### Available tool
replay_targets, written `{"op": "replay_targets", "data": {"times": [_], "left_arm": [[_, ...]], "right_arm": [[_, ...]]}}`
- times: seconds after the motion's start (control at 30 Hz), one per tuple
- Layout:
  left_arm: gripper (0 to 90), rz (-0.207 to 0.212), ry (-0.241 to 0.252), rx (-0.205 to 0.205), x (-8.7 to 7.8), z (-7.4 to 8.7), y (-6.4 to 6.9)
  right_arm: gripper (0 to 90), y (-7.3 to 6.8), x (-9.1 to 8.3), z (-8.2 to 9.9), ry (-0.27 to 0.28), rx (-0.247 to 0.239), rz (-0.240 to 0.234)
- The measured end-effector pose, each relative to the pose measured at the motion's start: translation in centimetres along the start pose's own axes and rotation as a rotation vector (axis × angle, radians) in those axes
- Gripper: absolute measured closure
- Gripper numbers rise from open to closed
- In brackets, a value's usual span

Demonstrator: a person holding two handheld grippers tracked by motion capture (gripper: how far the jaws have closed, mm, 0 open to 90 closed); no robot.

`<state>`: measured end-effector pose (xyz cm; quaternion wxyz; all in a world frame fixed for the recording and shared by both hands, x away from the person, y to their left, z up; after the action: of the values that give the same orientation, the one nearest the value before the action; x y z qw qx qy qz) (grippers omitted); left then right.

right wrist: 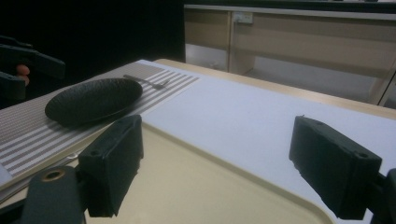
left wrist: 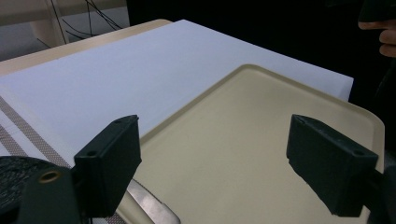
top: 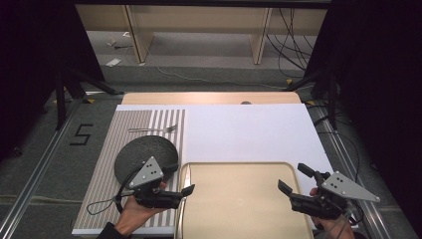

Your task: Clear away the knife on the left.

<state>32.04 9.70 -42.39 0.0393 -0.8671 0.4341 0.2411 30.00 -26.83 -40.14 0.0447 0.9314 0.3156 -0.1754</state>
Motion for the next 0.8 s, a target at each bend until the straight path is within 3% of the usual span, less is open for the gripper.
{"op": "replay_targets", "data": {"times": [0.23,0.8], "left_arm": [[17.6,-0.021,0.006,0.004,-0.32,0.16,-0.13],[17.5,-0.011,-0.012,0.011,0.00,0.24,0.05]], "right_arm": [[18.5,-0.03,0.01,0.00,0.000,-0.001,-0.002],[18.5,-0.02,0.02,0.00,0.000,-0.001,-0.003]]}}
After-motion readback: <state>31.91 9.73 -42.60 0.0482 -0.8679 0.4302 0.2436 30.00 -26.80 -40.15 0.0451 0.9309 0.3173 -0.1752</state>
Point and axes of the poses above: each handheld gripper's, and its own axes: x roughly forward along the jaws, z roughly out of its underside, y roughly to its right, the point moved 5 cm from there along x, roughly forward along the jaws, and after that the axes turned 5 degrees about -y, right-handed, at the moved point
